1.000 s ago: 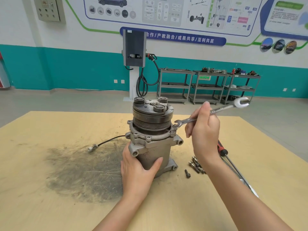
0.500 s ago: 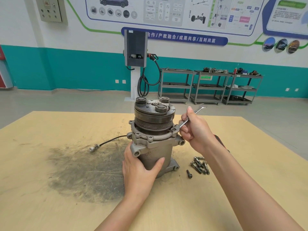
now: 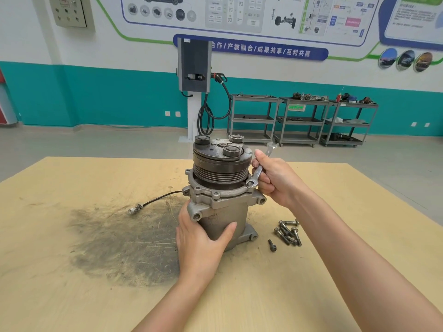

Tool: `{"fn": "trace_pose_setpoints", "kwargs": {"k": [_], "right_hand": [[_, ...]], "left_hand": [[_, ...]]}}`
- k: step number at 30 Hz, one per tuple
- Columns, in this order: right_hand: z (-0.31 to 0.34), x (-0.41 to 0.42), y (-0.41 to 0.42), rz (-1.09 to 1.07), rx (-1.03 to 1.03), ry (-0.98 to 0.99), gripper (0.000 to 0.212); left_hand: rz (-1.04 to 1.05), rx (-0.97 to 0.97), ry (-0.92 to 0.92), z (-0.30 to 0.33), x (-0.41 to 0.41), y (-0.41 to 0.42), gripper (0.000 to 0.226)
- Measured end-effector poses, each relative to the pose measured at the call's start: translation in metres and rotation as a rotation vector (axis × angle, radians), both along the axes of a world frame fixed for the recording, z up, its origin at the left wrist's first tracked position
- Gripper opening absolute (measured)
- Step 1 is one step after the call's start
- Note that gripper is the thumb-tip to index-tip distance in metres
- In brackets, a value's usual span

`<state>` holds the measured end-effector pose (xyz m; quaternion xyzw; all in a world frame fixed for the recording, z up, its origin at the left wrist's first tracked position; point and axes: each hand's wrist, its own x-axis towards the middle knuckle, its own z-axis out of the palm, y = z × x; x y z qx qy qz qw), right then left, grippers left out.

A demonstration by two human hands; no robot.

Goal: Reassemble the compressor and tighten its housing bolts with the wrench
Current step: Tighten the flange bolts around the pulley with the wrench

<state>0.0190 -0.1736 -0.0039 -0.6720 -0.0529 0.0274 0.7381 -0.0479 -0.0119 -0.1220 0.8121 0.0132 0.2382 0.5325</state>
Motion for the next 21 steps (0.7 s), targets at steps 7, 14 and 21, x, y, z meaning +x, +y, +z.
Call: {"fn": "trace_pose_setpoints", "kwargs": {"k": [7, 14, 21], "right_hand": [[-0.023, -0.012, 0.013, -0.377, 0.137, -0.111, 0.037], [-0.042, -0.036, 0.029, -0.638, 0.298, -0.374, 0.035], [-0.063, -0.06, 0.034, -0.564, 0.016, -0.792, 0.02]], "left_hand": [[0.014, 0.011, 0.003, -0.002, 0.001, -0.001, 0.1], [0.019, 0.011, -0.004, -0.002, 0.001, -0.001, 0.1], [0.027, 0.011, -0.008, -0.002, 0.001, -0.002, 0.102]]}}
